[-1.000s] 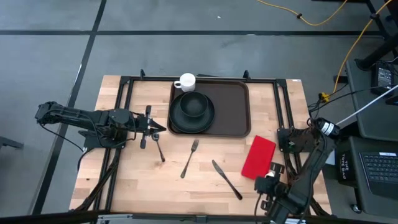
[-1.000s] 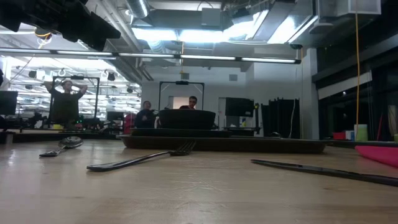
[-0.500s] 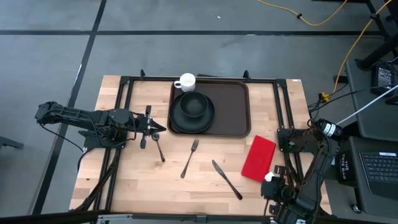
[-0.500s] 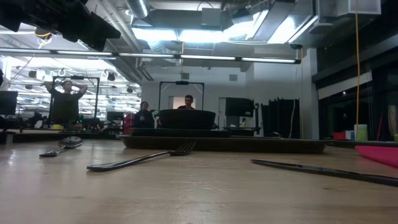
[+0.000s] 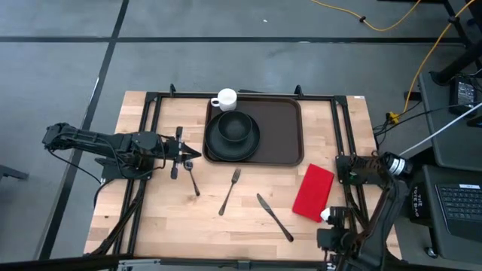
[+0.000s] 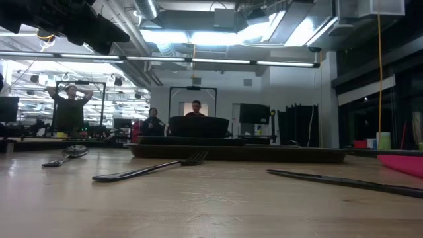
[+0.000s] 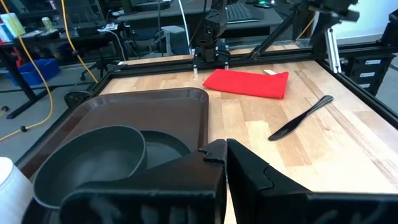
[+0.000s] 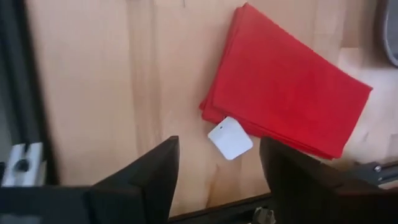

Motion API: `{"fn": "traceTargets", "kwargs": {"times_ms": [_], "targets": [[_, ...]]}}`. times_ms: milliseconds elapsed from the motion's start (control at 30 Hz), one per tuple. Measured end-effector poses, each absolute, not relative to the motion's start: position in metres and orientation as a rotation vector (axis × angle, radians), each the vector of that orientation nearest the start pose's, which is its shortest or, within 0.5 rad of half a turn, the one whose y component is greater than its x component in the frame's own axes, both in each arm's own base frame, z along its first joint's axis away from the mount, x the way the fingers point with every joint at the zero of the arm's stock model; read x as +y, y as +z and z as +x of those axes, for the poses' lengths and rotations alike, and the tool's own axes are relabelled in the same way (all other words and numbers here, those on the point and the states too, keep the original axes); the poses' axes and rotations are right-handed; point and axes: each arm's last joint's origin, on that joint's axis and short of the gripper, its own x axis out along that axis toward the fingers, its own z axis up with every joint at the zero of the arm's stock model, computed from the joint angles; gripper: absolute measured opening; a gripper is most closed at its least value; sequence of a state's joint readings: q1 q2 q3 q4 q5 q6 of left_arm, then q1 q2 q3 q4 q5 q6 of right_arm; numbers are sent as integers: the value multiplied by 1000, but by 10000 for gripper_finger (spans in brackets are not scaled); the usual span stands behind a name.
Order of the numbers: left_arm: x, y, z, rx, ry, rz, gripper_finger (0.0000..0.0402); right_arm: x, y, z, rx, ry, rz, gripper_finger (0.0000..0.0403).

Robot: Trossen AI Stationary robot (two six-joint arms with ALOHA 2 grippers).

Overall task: Set up tray
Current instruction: Put the red napkin to the right of the black plate on the brown serving tray

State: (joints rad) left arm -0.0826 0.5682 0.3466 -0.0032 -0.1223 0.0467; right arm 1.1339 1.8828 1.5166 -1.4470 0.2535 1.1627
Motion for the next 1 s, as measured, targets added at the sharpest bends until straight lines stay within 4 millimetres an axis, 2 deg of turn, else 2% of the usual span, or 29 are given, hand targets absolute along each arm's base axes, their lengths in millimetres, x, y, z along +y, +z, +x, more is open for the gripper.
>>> {"fn": "traceTargets", "kwargs": {"times_ms": [467,800,1000], "targets": [[-8,229,144,224,61,36,6,311,162,155,1453,-397,-442,228],[-8,229,144,224,60,36,6,313,140,157,1408,-512,-439,228],[-8,229,144,224,61,37,6,315,126,157,1430,-495,-515,228]]}}
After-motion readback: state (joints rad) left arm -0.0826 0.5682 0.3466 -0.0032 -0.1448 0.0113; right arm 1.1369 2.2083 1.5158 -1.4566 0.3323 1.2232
